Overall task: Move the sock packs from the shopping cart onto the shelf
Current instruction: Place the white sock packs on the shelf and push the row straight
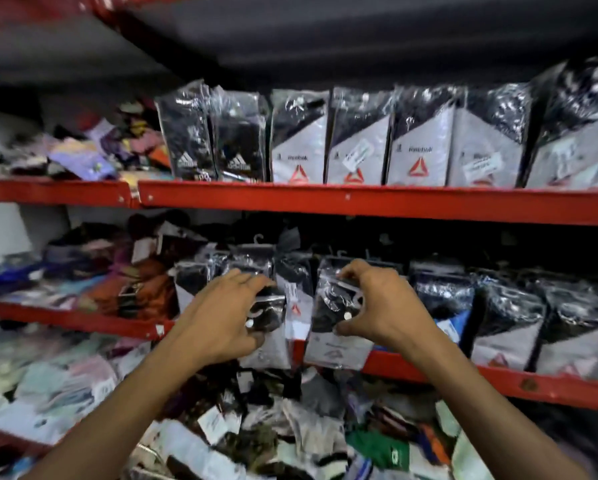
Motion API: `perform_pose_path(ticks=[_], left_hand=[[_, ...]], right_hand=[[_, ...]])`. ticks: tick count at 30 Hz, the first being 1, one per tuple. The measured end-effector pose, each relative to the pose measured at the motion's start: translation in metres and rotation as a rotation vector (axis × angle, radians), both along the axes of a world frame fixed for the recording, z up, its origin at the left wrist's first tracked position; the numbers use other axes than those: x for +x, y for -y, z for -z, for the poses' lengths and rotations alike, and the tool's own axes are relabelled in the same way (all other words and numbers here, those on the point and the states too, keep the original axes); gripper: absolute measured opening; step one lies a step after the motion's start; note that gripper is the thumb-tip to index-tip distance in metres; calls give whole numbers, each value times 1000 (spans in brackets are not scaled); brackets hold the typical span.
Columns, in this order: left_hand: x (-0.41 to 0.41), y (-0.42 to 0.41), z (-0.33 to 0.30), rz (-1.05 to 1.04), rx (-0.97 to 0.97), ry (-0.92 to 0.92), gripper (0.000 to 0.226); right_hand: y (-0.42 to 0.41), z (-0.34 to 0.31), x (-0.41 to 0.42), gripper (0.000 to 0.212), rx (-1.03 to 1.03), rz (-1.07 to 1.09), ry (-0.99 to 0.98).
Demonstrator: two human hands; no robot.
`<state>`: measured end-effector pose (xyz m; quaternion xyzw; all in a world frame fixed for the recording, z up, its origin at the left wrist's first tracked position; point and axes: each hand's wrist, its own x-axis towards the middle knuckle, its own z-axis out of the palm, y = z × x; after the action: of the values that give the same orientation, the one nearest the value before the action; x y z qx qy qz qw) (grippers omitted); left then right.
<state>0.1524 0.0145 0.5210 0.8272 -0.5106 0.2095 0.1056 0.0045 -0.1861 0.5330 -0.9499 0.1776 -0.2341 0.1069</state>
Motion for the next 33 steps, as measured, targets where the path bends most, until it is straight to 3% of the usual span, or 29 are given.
perform_pose_path(ticks=[9, 25, 33], left_hand=[[44, 53, -28, 11, 37, -46, 76], [86, 106, 1, 12, 178, -187, 74], [99, 116, 12, 43, 141, -174, 82]], right_hand=[[17, -22, 56, 88, -18, 33, -25], [49, 15, 109, 83, -33, 96, -234], [55, 21, 111, 84, -136, 92, -220]])
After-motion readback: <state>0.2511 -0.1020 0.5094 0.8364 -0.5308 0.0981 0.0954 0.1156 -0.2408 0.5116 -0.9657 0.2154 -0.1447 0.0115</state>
